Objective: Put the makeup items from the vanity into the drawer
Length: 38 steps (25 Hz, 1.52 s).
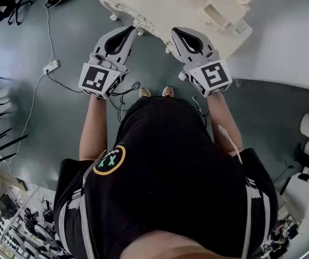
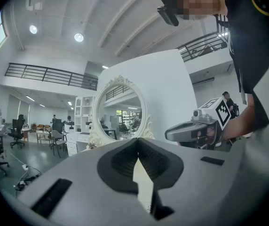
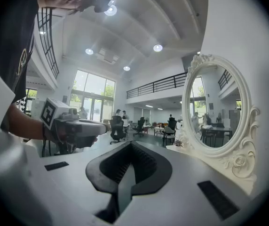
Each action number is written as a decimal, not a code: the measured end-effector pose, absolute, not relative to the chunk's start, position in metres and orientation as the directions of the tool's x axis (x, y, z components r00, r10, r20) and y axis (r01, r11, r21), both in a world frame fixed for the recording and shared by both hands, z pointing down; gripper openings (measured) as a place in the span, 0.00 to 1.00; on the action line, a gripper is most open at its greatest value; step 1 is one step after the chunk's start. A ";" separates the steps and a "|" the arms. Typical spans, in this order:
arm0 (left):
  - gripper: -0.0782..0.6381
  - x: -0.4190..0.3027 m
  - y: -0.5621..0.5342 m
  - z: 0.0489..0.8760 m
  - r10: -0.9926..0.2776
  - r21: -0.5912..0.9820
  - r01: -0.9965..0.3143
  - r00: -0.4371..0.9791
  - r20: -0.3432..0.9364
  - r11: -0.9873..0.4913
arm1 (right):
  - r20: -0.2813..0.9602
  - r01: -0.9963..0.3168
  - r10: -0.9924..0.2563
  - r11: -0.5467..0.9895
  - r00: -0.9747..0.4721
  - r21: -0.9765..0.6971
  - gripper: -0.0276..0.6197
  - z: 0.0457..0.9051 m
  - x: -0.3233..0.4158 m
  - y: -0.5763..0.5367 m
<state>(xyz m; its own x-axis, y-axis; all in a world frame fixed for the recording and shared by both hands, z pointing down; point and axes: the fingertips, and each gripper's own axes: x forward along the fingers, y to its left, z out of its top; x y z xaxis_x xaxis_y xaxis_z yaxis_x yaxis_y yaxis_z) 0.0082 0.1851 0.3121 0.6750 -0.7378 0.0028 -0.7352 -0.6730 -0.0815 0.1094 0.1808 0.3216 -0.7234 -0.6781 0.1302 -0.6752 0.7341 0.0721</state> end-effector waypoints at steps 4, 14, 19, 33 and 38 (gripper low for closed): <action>0.14 0.010 0.183 0.313 -0.737 -0.082 -0.735 0.675 0.003 -0.673 | 0.129 -0.675 -0.679 0.733 -0.723 0.076 0.07 0.320 0.110 0.180; 0.14 0.015 0.180 0.317 -0.743 -0.085 -0.740 0.669 0.007 -0.667 | 0.125 -0.672 -0.675 0.737 -0.727 0.070 0.08 0.327 0.116 0.176; 0.14 0.040 0.173 0.330 -0.737 -0.072 -0.735 0.675 0.015 -0.675 | 0.118 -0.676 -0.677 0.735 -0.727 0.052 0.08 0.337 0.141 0.173; 0.14 0.020 0.177 0.322 -0.743 -0.083 -0.739 0.668 0.037 -0.669 | 0.114 -0.627 -0.626 0.779 -0.772 0.029 0.37 0.326 0.117 0.176; 0.14 0.025 0.175 0.320 -0.750 -0.092 -0.745 0.661 0.022 -0.660 | 0.132 -0.607 -0.604 0.795 -0.786 0.022 0.53 0.334 0.120 0.178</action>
<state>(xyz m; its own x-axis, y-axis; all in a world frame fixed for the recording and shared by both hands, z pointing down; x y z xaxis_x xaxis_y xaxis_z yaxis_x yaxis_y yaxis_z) 0.0252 0.1746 0.3198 0.6612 -0.7499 0.0221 -0.7455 -0.6601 -0.0923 0.1197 0.1783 0.3338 -0.7862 -0.6037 0.1322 -0.6066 0.7947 0.0221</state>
